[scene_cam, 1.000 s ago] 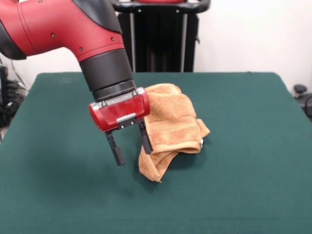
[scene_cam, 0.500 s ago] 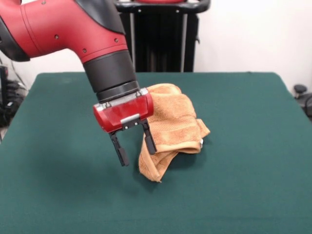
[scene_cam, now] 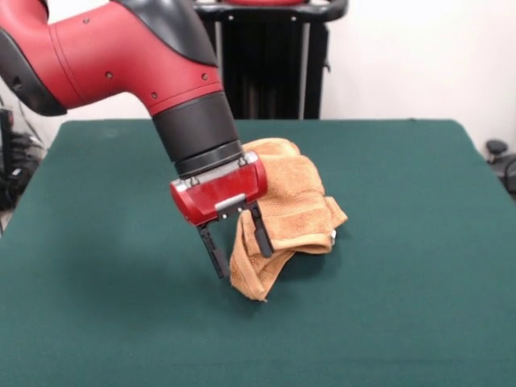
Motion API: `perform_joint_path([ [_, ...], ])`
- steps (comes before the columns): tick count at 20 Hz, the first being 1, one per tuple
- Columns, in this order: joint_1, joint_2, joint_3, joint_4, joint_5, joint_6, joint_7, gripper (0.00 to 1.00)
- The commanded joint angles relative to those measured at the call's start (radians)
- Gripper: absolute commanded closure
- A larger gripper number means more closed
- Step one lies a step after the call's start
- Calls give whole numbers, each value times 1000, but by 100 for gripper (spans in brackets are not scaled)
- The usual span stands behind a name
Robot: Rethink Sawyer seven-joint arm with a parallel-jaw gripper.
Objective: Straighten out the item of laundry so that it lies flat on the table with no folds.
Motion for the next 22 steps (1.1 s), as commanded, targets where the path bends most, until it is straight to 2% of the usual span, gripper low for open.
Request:
perform_joint_path([
  [1,68,13,-45,18,-39,99,-278,0],
  [22,144,-23,-133,-22,-132,131,-286,0],
])
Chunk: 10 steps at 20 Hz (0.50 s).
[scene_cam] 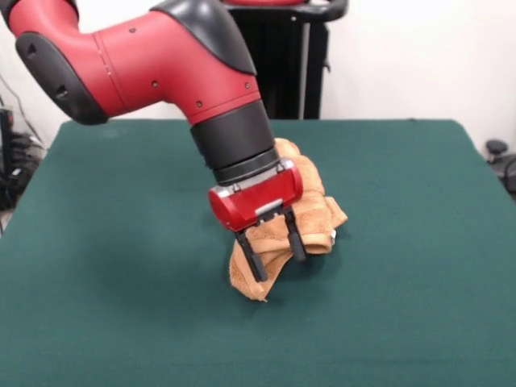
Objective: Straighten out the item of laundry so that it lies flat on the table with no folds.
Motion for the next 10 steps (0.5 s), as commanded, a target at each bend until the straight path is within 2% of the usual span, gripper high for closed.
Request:
perform_joint_path([
  [1,82,-30,-130,-26,-91,135,-288,0],
  [10,117,-94,-168,-22,-150,111,-256,0],
])
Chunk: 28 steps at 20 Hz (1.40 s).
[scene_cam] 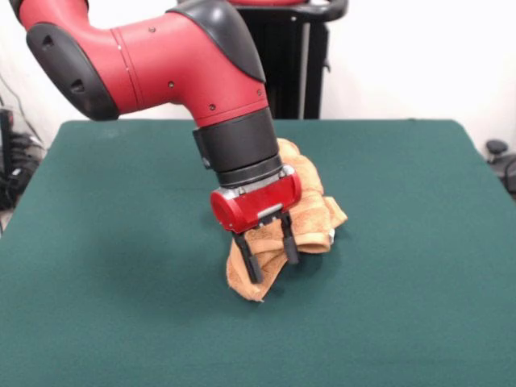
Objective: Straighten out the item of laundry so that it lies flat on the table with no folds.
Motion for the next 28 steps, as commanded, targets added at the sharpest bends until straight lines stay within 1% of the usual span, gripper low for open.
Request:
perform_joint_path([
  [1,65,-51,-115,-18,-79,105,-244,0],
  [13,104,-94,-152,-12,-99,70,-184,0],
  [22,112,-88,-166,-14,-88,63,-185,0],
  [28,105,-59,-163,-18,-72,80,-216,0],
])
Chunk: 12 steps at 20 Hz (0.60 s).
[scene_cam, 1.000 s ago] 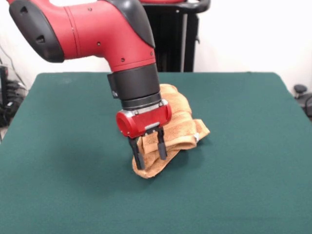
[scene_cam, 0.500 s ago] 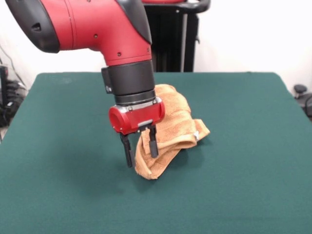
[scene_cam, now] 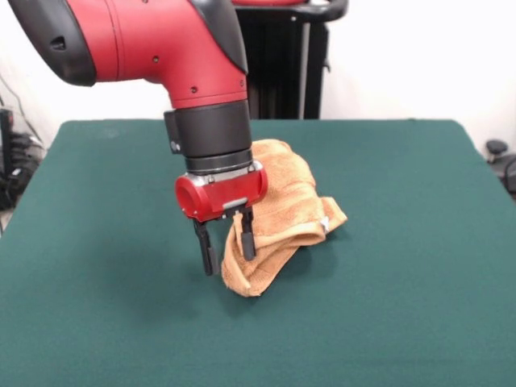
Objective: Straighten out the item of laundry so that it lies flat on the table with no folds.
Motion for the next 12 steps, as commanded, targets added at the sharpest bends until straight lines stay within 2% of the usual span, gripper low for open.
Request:
perform_joint_path([
  [1,50,58,-67,-20,-28,80,-214,0],
  [7,22,117,-42,-28,13,97,-259,0],
  [12,14,123,-29,-29,14,81,-260,0],
])
